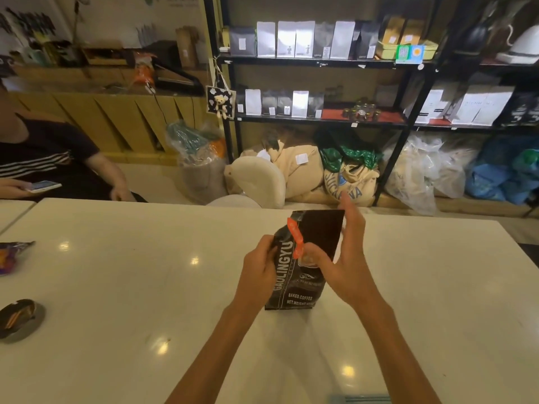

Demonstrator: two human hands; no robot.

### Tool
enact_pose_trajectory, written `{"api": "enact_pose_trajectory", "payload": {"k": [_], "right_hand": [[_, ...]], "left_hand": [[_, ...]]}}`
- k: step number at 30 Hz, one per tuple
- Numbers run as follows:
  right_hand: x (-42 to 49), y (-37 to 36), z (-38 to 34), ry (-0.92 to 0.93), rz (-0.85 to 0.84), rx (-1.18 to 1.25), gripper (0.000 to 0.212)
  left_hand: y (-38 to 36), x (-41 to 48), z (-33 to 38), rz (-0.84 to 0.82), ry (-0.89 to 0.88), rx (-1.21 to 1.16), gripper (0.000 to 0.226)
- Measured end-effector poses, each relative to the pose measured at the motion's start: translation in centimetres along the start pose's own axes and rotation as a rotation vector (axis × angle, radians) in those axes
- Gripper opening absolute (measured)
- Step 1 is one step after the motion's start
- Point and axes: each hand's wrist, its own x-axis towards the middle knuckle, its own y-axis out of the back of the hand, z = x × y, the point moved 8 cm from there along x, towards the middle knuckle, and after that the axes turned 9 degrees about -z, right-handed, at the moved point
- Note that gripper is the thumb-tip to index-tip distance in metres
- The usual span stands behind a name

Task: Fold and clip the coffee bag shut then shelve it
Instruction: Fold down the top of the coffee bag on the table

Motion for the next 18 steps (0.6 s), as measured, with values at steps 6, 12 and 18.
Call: {"api": "enact_pose_trajectory", "payload": {"k": [6, 12, 18], "right_hand": [[5.5, -1.6, -5.6, 0.133, -0.428, -0.76, 0.032], [8.0, -1.2, -6.2, 0.224, -0.384, -0.733, 0.01], [8.8, 1.0, -6.5, 0.218, -0.284, -0.586, 0.008]], "left_hand": [[-0.7, 0.0, -1.8, 0.022, 0.071, -0.2, 0.018], [-0.8, -0.2, -3.3, -0.063, 0.073, -0.095, 0.017], [-2.0, 0.3, -3.8, -0.252, 0.167, -0.366, 0.029]]}}
